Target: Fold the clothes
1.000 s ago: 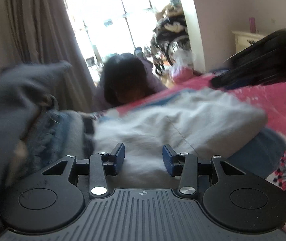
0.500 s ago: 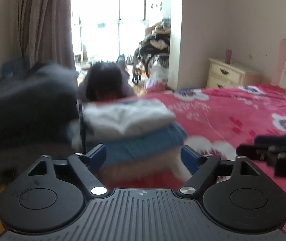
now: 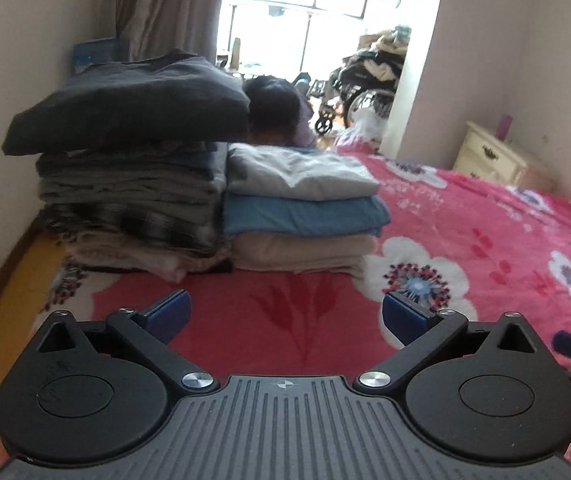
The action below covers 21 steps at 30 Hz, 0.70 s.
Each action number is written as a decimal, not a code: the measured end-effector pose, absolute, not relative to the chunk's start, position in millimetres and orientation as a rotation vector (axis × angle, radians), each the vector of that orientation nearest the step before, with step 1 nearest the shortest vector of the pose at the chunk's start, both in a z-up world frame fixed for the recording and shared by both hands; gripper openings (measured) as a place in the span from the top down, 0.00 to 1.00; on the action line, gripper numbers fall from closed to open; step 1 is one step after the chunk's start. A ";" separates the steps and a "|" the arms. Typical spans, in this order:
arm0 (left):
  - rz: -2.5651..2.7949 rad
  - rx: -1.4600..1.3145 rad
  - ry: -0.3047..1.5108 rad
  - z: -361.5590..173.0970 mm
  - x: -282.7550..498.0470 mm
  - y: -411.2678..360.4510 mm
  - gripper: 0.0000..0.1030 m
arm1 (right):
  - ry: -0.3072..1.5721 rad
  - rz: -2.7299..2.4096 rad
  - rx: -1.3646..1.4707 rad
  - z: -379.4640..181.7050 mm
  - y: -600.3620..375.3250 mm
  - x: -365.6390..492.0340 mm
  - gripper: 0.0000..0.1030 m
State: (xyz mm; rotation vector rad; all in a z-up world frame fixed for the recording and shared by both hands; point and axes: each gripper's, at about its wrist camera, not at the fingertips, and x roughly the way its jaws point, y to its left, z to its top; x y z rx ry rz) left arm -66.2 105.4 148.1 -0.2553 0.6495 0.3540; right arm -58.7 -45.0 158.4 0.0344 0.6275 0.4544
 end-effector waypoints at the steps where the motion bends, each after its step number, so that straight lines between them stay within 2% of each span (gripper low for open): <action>1: 0.372 -0.236 0.652 146.3 -65.6 105.3 0.00 | 0.624 0.448 0.030 158.5 -42.8 -59.6 0.00; 13: 0.580 -0.185 0.760 104.9 -48.9 114.1 0.00 | 0.697 0.380 -0.052 136.6 -14.2 -45.3 0.00; 21: 0.571 -0.191 0.791 97.8 -46.8 101.5 0.00 | 0.718 0.345 -0.073 129.0 -14.9 -38.6 0.00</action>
